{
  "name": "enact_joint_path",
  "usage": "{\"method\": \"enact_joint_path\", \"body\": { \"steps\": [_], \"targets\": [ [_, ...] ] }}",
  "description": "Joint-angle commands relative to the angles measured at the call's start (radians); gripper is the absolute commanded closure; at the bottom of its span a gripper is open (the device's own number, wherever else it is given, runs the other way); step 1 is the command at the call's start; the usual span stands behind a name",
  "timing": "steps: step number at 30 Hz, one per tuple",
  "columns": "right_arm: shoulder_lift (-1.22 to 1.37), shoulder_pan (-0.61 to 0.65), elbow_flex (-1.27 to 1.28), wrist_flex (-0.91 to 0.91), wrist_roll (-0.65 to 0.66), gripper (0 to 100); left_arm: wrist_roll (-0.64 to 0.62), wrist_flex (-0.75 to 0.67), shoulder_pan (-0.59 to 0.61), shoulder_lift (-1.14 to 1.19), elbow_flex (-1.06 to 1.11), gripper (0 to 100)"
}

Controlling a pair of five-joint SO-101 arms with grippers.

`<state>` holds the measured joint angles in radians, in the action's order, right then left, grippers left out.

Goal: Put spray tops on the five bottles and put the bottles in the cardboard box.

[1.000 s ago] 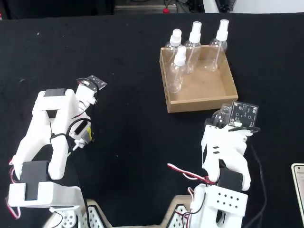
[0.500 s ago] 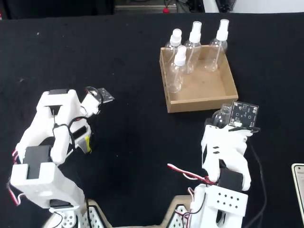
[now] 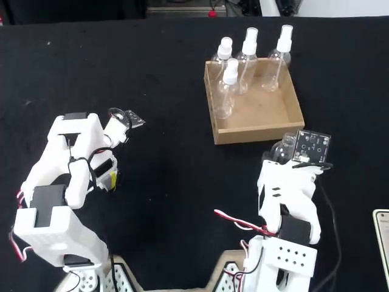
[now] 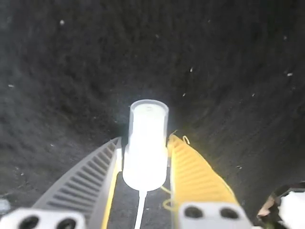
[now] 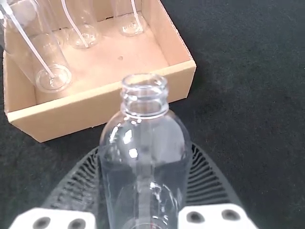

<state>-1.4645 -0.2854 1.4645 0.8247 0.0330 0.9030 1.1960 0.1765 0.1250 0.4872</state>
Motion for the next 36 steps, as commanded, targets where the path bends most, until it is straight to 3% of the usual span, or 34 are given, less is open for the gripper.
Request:
{"method": "enact_joint_path", "body": {
  "steps": [1,9,15,19,23,27,30,36],
  "targets": [
    [-0.021,-0.018,-0.007,-0.034,0.0,94.2,-0.044,-0.02,-0.01,0.002,-0.041,88],
    [-0.021,-0.018,-0.005,-0.031,-0.002,94.2,-0.112,0.144,-0.005,-0.068,-0.079,88],
    [-0.021,-0.018,-0.05,0.043,-0.008,94.2,-0.114,0.226,0.001,-0.351,0.041,88],
    [-0.021,-0.009,-0.097,0.101,-0.009,94.2,-0.207,0.078,-0.041,-0.589,0.237,88],
    [-0.022,0.017,-0.128,0.112,-0.009,94.2,-0.468,-0.041,-0.134,-0.819,0.302,88],
    [-0.022,0.143,-0.196,0.166,-0.009,94.2,-0.703,-0.098,-0.277,-1.026,0.286,88],
    [-0.022,0.259,-0.229,0.167,-0.005,94.2,-0.698,-0.169,-0.355,-1.138,0.298,88],
    [-0.022,0.489,-0.259,0.101,0.0,94.2,-0.672,-0.341,-0.364,-1.263,0.381,88]
  ]
}}
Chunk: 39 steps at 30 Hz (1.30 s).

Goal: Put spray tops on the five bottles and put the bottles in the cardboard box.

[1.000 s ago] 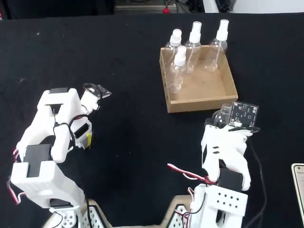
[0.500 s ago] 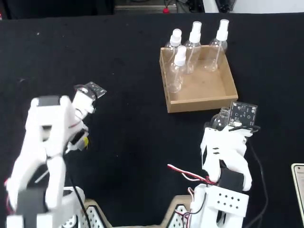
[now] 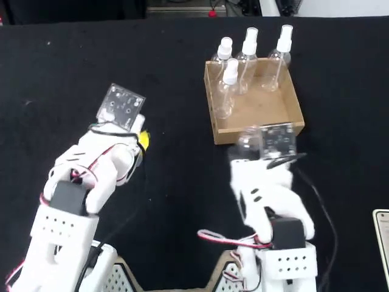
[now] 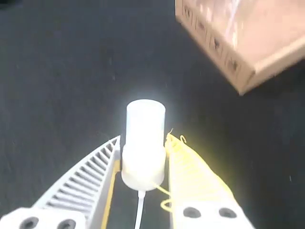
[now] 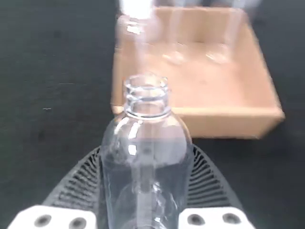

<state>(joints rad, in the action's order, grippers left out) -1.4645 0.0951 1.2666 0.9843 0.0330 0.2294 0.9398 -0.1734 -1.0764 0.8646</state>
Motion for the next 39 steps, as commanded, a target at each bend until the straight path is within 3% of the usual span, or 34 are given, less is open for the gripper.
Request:
{"method": "enact_joint_path", "body": {
  "steps": [1,6,10,16,20,30,39],
  "targets": [
    [-0.021,0.15,-0.058,-0.089,0.0,94.2,0.002,-0.107,-0.019,-0.078,0.013,88],
    [-0.019,0.313,-0.002,-0.324,0.0,94.2,-0.141,-0.262,-0.022,-0.161,0.076,88],
    [-0.019,0.356,0.11,-0.494,-0.008,94.2,-0.295,-0.384,-0.022,-0.221,0.166,88],
    [-0.019,0.353,0.214,-0.528,-0.008,94.2,-0.308,-0.582,-0.031,-0.313,0.228,88],
    [-0.021,0.354,0.217,-0.529,-0.008,94.2,-0.308,-0.706,-0.101,-0.359,0.193,88],
    [-0.021,0.356,0.225,-0.531,-0.008,94.2,-0.302,-0.724,-0.306,-0.362,0.056,88],
    [-0.021,0.356,0.226,-0.531,-0.008,94.2,-0.354,-0.753,-0.335,-0.315,0.038,88]
  ]
}}
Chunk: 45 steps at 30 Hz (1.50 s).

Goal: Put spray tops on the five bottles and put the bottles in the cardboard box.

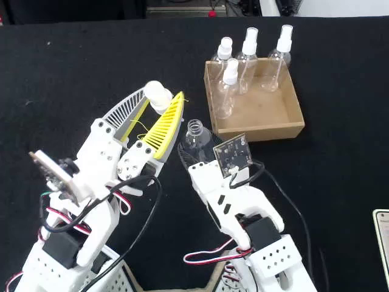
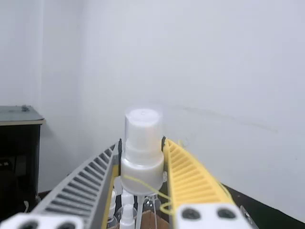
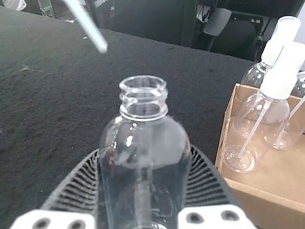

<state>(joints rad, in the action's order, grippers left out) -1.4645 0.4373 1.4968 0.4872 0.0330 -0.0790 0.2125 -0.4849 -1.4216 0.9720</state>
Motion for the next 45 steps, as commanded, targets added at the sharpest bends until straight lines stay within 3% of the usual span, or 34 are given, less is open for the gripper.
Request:
{"method": "enact_joint_path", "body": {
  "steps": [1,11,18,28,40,45],
  "targets": [
    [-0.021,0.014,-0.002,-0.034,-0.008,94.2,-0.063,-0.029,-0.028,0.044,-0.07,88],
    [-0.021,0.009,0.001,-0.034,-0.008,94.2,-0.074,-0.055,-0.033,0.149,-0.07,88],
    [-0.021,0.009,0.001,-0.034,-0.008,94.2,-0.077,0.084,-0.025,0.169,-0.16,88],
    [-0.021,0.008,0.041,-0.129,-0.008,94.2,-0.077,0.126,-0.025,0.373,-0.259,88],
    [-0.024,0.008,0.061,-0.189,-0.008,94.2,-0.077,0.187,-0.025,0.387,-0.314,88],
    [-0.148,0.008,0.097,-0.18,-0.008,94.3,-0.077,0.186,-0.031,0.387,-0.314,88]
  ]
}}
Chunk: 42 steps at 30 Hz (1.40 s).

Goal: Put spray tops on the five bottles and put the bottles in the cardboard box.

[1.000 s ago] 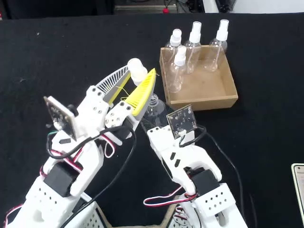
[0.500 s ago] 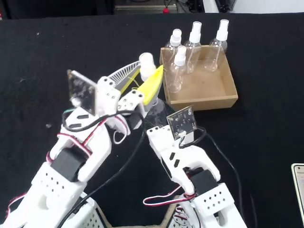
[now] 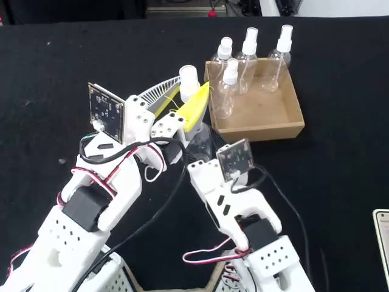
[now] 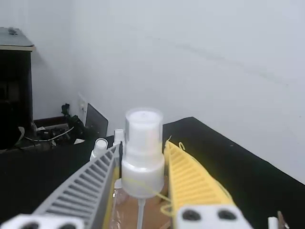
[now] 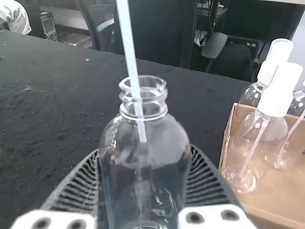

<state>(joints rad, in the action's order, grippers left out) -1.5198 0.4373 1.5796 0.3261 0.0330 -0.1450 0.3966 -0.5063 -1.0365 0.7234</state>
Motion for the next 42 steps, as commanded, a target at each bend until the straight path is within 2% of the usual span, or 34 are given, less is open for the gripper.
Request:
{"method": "enact_joint_path", "body": {
  "steps": [1,9,13,25,29,35,40,42],
  "targets": [
    [-0.13,0.008,0.036,-0.018,-0.006,94.3,-0.011,0.003,-0.012,0.002,-0.065,88],
    [-0.383,0.008,0.097,0.12,-0.003,98.2,-0.011,0.006,-0.013,0.002,-0.058,87],
    [-0.377,0.009,0.094,0.137,-0.002,98.3,-0.011,0.026,-0.013,0.002,-0.062,81],
    [-0.374,0.008,0.094,0.135,-0.002,98.3,-0.002,0.046,-0.002,-0.011,-0.074,81],
    [-0.374,0.002,0.094,0.141,-0.002,98.5,0.117,0.052,0.074,-0.072,-0.091,81],
    [-0.374,-0.164,0.048,0.141,-0.008,98.5,0.195,0.15,0.153,-0.27,0.03,81],
    [-0.374,-0.342,-0.002,0.143,-0.009,98.6,0.238,0.138,0.309,-0.413,0.3,81],
    [-0.366,-0.413,-0.015,0.143,-0.009,98.4,0.235,0.091,0.375,-0.451,0.418,81]
  ]
}}
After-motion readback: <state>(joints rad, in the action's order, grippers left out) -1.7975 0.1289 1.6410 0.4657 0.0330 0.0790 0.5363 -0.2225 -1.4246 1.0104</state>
